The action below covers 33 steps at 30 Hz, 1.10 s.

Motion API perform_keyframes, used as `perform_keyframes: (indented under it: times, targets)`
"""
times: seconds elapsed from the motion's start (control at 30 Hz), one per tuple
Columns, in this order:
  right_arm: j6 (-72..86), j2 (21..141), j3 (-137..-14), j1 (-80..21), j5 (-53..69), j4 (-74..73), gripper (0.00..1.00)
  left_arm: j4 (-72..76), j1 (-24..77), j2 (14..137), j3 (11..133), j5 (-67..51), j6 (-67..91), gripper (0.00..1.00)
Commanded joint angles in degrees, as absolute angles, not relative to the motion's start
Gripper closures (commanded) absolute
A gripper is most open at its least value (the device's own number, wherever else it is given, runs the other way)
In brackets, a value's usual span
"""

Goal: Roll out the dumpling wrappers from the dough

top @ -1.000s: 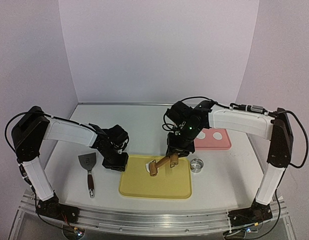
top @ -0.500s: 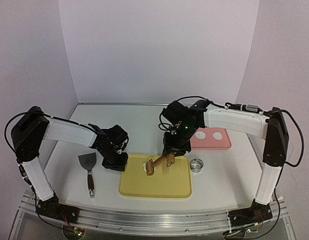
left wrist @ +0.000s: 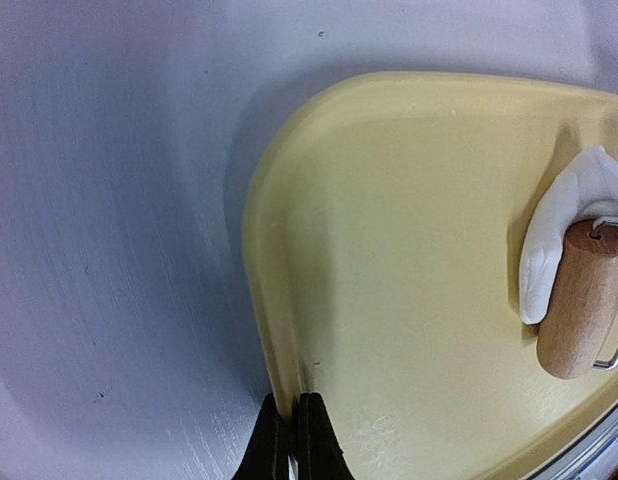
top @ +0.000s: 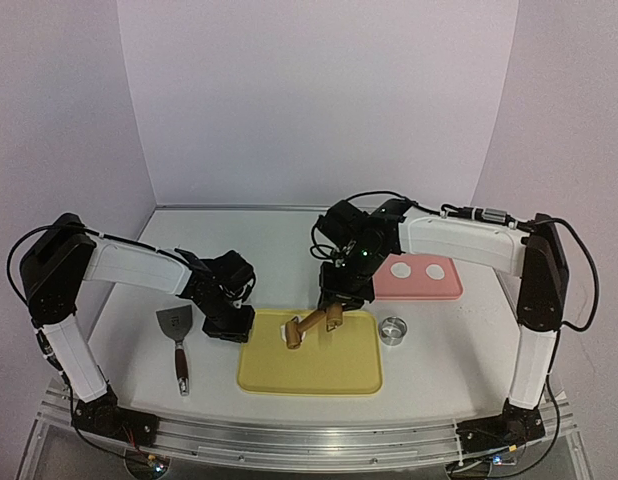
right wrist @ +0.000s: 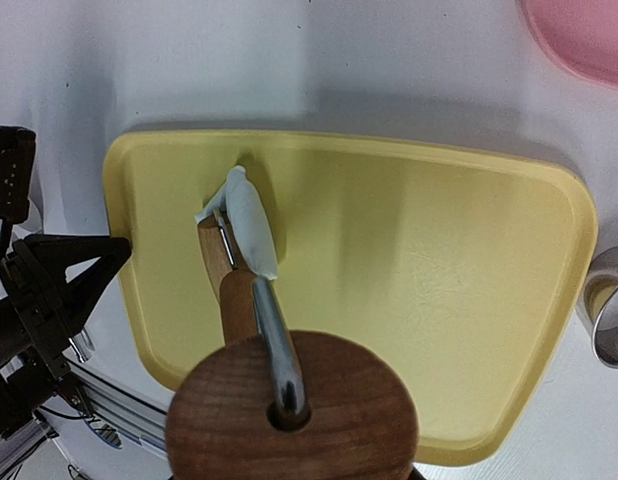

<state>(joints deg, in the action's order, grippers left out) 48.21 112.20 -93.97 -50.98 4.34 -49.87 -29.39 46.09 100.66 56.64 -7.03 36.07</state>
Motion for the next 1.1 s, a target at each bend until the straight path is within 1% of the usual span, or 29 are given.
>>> perform_keyframes:
  times: [0.0,1.07]
  targets:
    - [47.8,121.4,-91.3,-51.7,-5.0,-53.8,1.00,-33.0,47.0,101.6,53.8,-6.0,34.8,1.00]
    - [47.5,128.0,-97.6,-52.6,-1.0,-53.7,1.00,-32.3,47.2,102.4,54.2,-6.1,34.3,1.00]
